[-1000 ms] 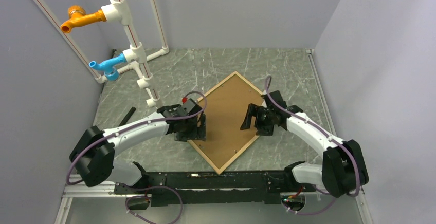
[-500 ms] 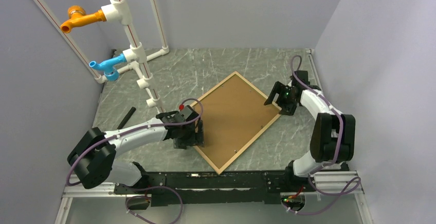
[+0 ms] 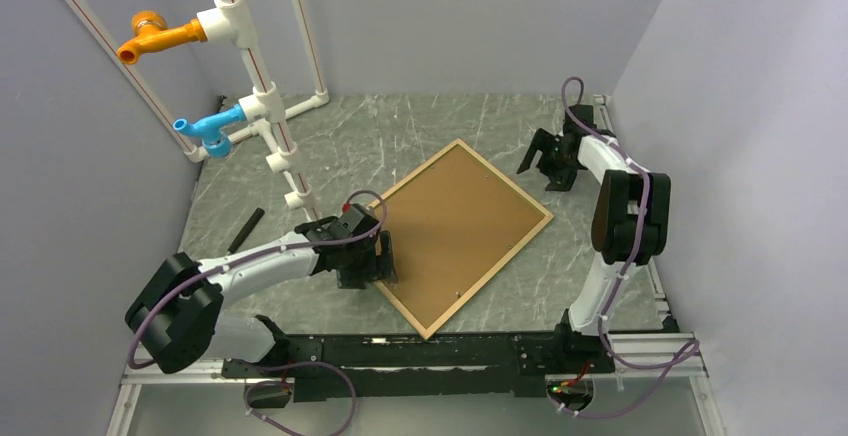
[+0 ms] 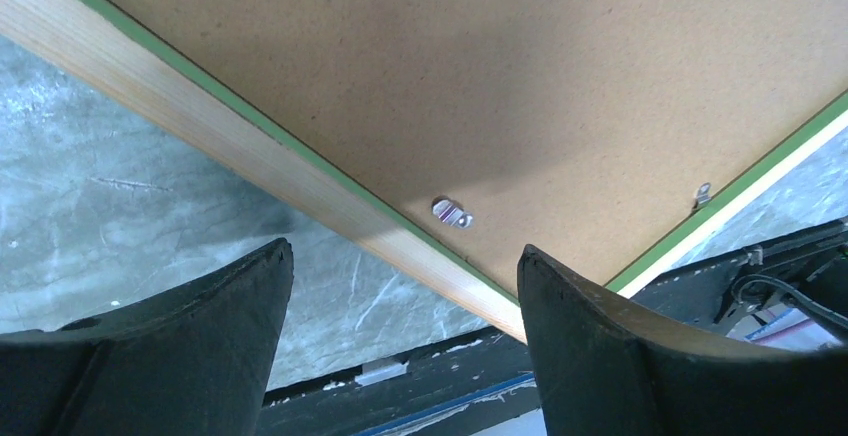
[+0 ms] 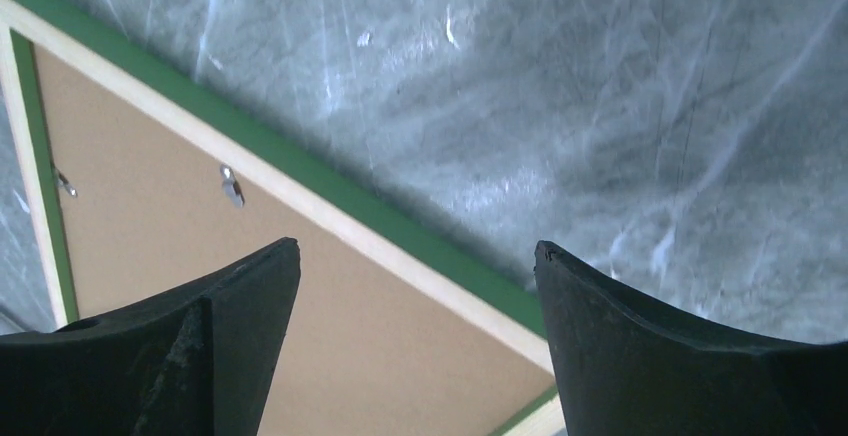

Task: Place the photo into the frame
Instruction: Adjust the photo frame at the center of the board, then install the photo frame at the center of the board.

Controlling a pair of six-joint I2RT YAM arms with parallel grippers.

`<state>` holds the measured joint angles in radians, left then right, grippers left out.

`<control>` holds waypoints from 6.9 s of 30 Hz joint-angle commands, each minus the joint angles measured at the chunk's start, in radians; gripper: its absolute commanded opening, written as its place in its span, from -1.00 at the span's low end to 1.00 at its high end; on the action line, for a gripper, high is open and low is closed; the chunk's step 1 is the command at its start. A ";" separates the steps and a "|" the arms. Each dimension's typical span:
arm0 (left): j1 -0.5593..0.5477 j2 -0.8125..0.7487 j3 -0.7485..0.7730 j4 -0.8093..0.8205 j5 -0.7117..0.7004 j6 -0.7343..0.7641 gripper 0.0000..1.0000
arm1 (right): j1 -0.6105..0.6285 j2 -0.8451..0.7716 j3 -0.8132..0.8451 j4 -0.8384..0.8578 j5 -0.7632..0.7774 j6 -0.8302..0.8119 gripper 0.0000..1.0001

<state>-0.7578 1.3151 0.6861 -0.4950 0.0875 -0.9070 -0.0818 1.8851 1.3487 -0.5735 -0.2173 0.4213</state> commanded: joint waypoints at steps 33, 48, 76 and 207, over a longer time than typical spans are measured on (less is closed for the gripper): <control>0.103 0.389 0.505 -0.043 0.054 0.248 0.73 | -0.024 -0.416 -0.637 0.108 -0.288 0.088 0.76; 0.128 0.455 0.632 -0.200 -0.083 0.330 0.82 | -0.030 -0.715 -0.765 0.014 -0.182 0.172 0.80; 0.147 0.268 0.246 0.011 0.039 0.280 0.82 | -0.044 -0.412 -0.596 0.103 -0.177 0.076 0.81; 0.109 0.263 0.226 -0.083 -0.163 0.237 0.92 | 0.113 -0.219 -0.422 0.057 0.228 0.020 -0.31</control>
<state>-0.6434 1.5753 0.9070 -0.5808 -0.0547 -0.6586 0.0135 1.6417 0.9470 -0.5167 0.0109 0.4358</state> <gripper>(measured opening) 0.964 0.377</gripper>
